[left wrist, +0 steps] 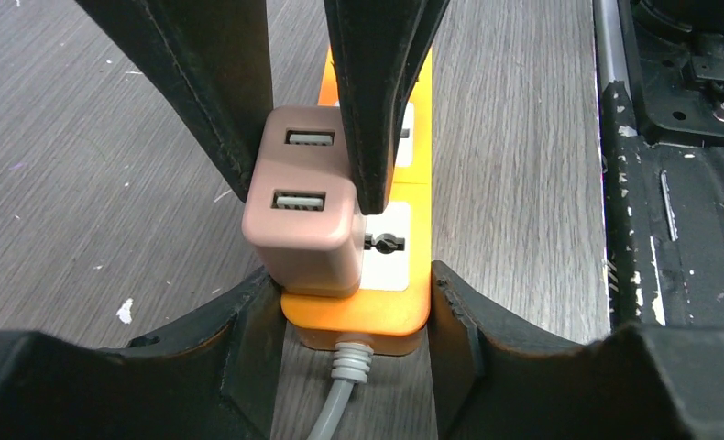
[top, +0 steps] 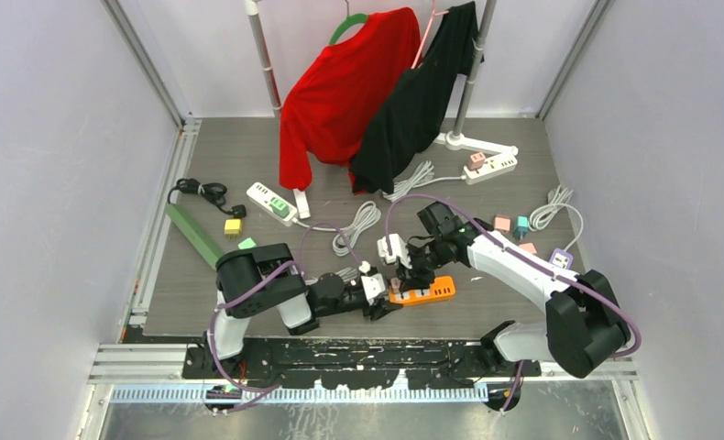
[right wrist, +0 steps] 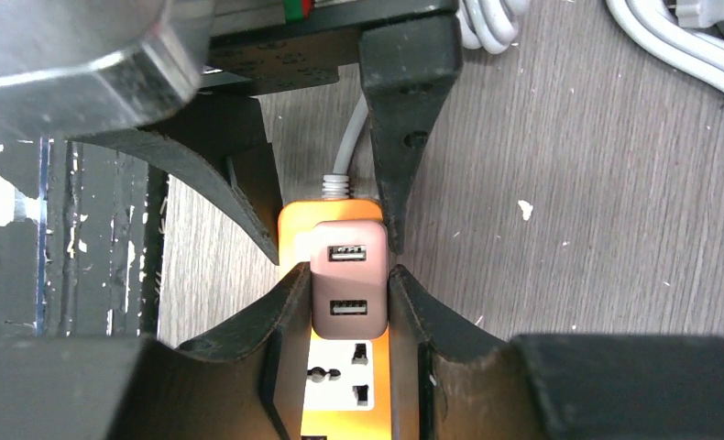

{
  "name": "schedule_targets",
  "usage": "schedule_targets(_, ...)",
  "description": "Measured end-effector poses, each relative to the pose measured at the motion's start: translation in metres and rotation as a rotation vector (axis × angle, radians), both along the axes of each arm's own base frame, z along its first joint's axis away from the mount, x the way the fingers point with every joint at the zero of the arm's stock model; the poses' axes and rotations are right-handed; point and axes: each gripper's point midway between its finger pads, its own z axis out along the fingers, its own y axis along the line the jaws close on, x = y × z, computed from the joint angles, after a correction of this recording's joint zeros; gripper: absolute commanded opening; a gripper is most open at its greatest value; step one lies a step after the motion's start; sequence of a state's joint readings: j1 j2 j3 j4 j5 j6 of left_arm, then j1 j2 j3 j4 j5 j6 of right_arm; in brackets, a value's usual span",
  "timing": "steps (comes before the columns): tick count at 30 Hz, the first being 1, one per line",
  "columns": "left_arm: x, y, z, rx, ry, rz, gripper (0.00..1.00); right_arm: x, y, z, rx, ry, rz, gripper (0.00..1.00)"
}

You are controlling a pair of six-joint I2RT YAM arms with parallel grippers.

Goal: Pull the plug off the socket
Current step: Remove the plug from the socket.

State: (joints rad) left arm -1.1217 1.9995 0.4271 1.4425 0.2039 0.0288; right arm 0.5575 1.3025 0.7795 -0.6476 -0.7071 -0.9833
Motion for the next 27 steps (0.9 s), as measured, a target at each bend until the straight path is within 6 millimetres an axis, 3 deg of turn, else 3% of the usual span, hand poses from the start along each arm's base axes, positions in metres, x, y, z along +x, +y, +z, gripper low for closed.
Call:
schedule_targets(7,0.003,-0.001,0.004,-0.012,-0.017,0.003,0.00,-0.004,-0.013,0.003,0.036,-0.038,0.088,0.01)
schedule_targets(12,-0.002,0.000,0.000,0.002,-0.004,-0.013,0.00,-0.013,-0.007,0.004,0.064,-0.055,0.169,0.01)
schedule_targets(19,-0.003,0.000,-0.003,0.000,0.000,-0.016,0.00,-0.009,0.003,0.008,0.074,0.000,0.077,0.01)
schedule_targets(25,-0.002,0.000,-0.003,0.000,0.000,-0.013,0.00,0.000,-0.016,0.019,0.082,0.005,0.035,0.01)
schedule_targets(27,-0.002,0.000,-0.003,-0.001,0.002,-0.012,0.12,0.000,-0.024,0.026,0.089,0.006,0.034,0.01)
